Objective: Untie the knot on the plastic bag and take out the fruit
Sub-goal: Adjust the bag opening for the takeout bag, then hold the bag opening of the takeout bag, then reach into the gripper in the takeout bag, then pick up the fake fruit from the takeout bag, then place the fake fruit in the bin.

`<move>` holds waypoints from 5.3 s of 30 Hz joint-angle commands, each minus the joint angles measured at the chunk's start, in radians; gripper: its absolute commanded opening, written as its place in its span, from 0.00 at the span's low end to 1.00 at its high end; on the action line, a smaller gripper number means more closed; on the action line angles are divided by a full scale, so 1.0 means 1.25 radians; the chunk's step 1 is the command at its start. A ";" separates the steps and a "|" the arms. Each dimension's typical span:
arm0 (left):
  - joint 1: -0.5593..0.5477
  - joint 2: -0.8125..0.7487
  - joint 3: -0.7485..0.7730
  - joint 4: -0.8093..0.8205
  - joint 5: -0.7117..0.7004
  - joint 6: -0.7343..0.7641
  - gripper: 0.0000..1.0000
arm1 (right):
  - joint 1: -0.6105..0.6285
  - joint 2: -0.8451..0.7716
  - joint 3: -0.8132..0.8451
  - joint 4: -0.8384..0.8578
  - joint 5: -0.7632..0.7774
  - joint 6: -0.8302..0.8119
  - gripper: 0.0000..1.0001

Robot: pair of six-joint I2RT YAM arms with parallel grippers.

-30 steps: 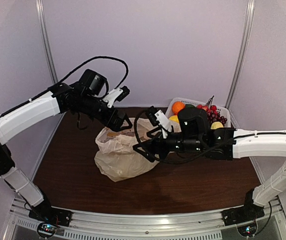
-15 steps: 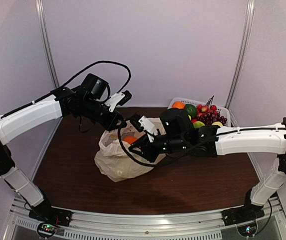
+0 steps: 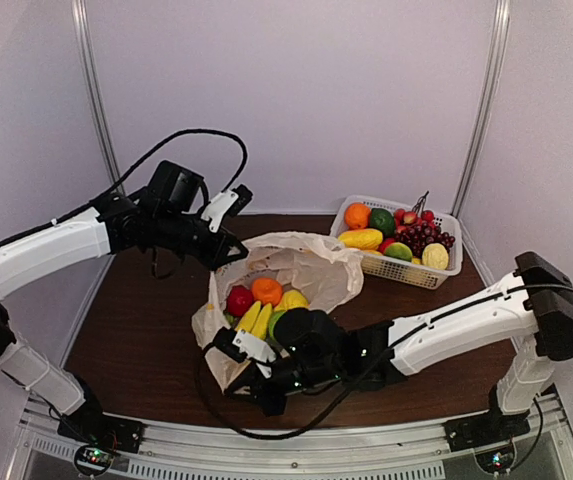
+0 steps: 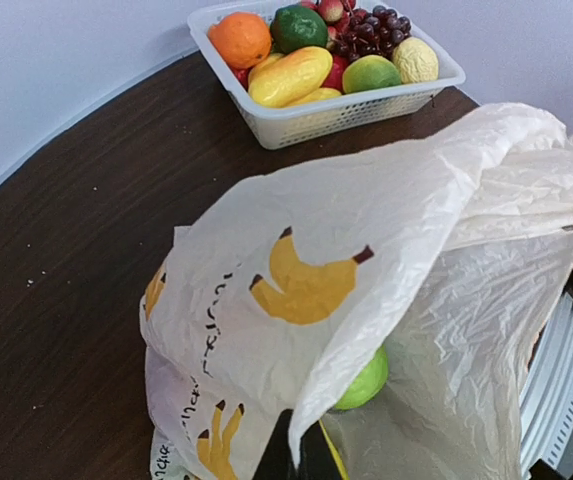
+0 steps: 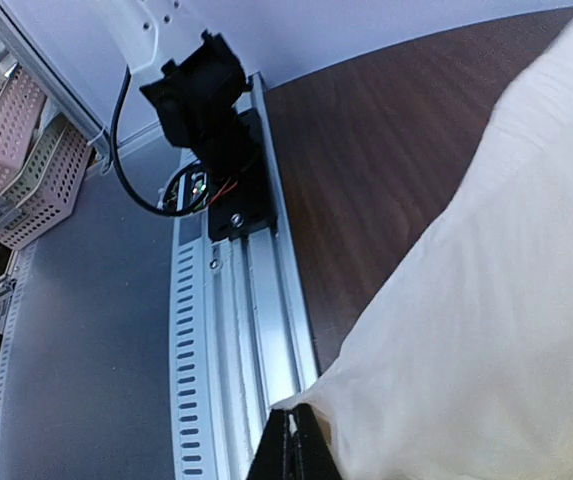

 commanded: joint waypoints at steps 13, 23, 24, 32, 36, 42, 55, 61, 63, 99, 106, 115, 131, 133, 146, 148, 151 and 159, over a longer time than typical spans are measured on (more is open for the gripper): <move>0.005 -0.129 -0.173 0.099 0.100 0.118 0.00 | 0.078 -0.038 -0.029 0.024 0.090 0.057 0.32; 0.007 -0.207 -0.264 0.205 0.105 0.147 0.00 | 0.075 -0.210 -0.075 -0.066 0.419 0.098 0.57; 0.007 -0.202 -0.259 0.193 0.104 0.155 0.00 | 0.075 -0.208 -0.057 -0.085 0.461 0.106 0.58; 0.007 -0.179 -0.252 0.202 0.126 0.155 0.00 | 0.034 -0.134 -0.003 -0.166 0.554 0.182 0.64; 0.007 -0.178 -0.261 0.210 0.141 0.143 0.00 | 0.007 -0.084 0.039 -0.226 0.537 0.189 0.65; 0.007 -0.166 -0.261 0.216 0.138 0.137 0.00 | -0.019 0.014 0.133 -0.339 0.585 0.176 0.65; 0.032 -0.178 -0.293 0.265 0.131 0.082 0.00 | -0.115 0.099 0.137 -0.323 0.527 0.145 0.64; 0.035 -0.174 -0.294 0.263 0.125 0.081 0.00 | -0.130 0.122 0.154 -0.335 0.500 0.127 0.71; 0.036 -0.173 -0.295 0.263 0.122 0.080 0.00 | -0.131 0.135 0.158 -0.335 0.490 0.127 0.75; 0.050 -0.142 -0.289 0.258 0.134 0.066 0.00 | -0.122 0.142 0.141 -0.267 0.477 0.087 0.70; 0.093 -0.154 -0.298 0.288 0.196 0.044 0.00 | -0.077 0.009 0.051 -0.153 0.440 -0.003 0.69; 0.093 -0.153 -0.300 0.288 0.204 0.042 0.00 | -0.011 -0.150 -0.055 -0.014 0.442 -0.060 0.69; 0.093 -0.171 -0.304 0.272 0.180 0.049 0.00 | -0.061 -0.459 -0.010 -0.195 0.628 -0.089 0.69; 0.093 -0.174 -0.304 0.273 0.178 0.048 0.00 | -0.093 -0.479 0.007 -0.247 0.656 -0.092 0.69; 0.093 -0.183 -0.308 0.269 0.178 0.043 0.00 | -0.526 -0.443 0.002 -0.353 0.534 -0.068 0.70; 0.093 -0.186 -0.309 0.268 0.178 0.043 0.00 | -0.595 -0.421 0.001 -0.339 0.497 -0.069 0.70; 0.093 -0.191 -0.309 0.266 0.173 0.044 0.00 | -0.695 -0.384 -0.001 -0.316 0.446 -0.059 0.69; 0.092 -0.187 -0.307 0.262 0.173 0.043 0.00 | -0.865 -0.264 0.035 -0.282 0.396 -0.081 0.69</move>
